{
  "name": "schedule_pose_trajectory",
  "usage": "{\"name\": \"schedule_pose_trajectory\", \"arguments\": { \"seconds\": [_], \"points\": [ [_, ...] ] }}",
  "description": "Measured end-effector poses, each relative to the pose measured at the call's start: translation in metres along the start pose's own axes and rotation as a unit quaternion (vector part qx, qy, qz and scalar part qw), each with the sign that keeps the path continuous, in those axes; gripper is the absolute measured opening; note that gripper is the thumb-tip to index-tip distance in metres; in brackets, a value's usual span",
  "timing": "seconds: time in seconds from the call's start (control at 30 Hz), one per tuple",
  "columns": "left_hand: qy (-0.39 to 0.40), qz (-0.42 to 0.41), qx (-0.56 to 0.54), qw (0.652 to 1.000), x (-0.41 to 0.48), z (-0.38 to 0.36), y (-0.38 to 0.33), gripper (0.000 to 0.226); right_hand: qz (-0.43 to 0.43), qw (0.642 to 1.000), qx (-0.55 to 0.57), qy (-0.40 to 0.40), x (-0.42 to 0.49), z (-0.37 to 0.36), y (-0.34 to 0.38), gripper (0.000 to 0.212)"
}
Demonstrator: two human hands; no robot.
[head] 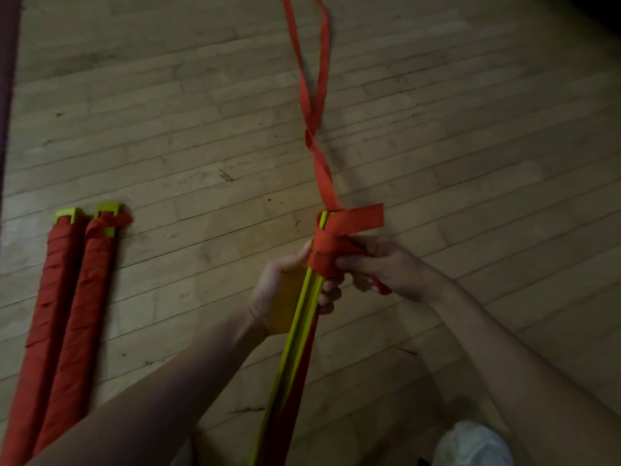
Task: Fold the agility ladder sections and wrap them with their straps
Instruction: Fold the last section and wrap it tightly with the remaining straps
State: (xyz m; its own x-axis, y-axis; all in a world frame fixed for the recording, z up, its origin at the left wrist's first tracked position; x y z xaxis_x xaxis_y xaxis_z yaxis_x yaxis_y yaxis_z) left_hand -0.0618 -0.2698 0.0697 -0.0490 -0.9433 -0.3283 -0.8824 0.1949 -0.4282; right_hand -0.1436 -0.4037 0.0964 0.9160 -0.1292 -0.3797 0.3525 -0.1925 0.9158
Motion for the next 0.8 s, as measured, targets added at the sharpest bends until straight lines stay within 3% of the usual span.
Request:
{"name": "schedule_pose_trajectory", "arguments": {
  "seconds": [0.1,0.2,0.27,0.33,0.4,0.47,0.57,0.63,0.8],
  "points": [
    [0.086,0.023,-0.066,0.994,0.005,-0.006,0.004,0.042,-0.038,0.999,0.022,0.009,-0.001,0.000,0.007,0.015],
    [0.100,0.032,-0.104,0.989,0.008,-0.007,0.010,0.041,-0.038,0.999,0.029,-0.002,-0.004,0.001,0.012,0.019],
    [0.052,0.026,-0.069,0.996,0.006,-0.002,0.011,0.048,-0.034,0.999,0.003,-0.011,-0.004,0.001,0.010,0.017],
    [-0.068,0.013,0.003,0.998,0.003,0.000,0.011,0.058,-0.032,0.999,-0.008,-0.025,-0.002,0.002,0.004,0.010],
    [-0.185,0.002,0.092,0.978,0.002,0.001,0.015,0.060,-0.038,0.998,-0.001,-0.048,0.001,0.005,-0.005,0.010],
    [-0.245,-0.028,0.180,0.952,-0.001,-0.002,0.016,0.058,-0.051,0.997,-0.007,-0.062,0.001,0.007,-0.011,0.014],
    [-0.257,-0.118,0.302,0.911,-0.005,-0.011,0.015,0.041,-0.065,0.995,-0.025,-0.070,0.002,0.011,-0.013,0.015],
    [-0.257,-0.133,0.338,0.896,-0.006,-0.013,0.018,0.036,-0.070,0.994,-0.050,-0.073,0.004,0.011,-0.012,0.019],
    [-0.273,-0.145,0.381,0.872,-0.004,-0.008,0.026,0.055,-0.074,0.987,-0.138,-0.046,0.004,0.015,-0.004,0.018]
  ]
}}
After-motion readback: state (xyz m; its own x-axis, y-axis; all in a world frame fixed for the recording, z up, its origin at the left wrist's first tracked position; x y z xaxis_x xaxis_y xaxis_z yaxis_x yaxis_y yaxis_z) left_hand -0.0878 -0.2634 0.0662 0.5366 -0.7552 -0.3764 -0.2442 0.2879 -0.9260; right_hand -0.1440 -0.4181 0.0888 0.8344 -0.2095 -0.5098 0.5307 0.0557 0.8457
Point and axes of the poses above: each hand's wrist, its own x-axis towards the middle knuckle, its own z-axis out of the back of the hand, y = z × x, the point moved 2 cm from there along x, towards the middle knuckle, and after that the axes turned 2 degrees about x, right-handed, at the moved point
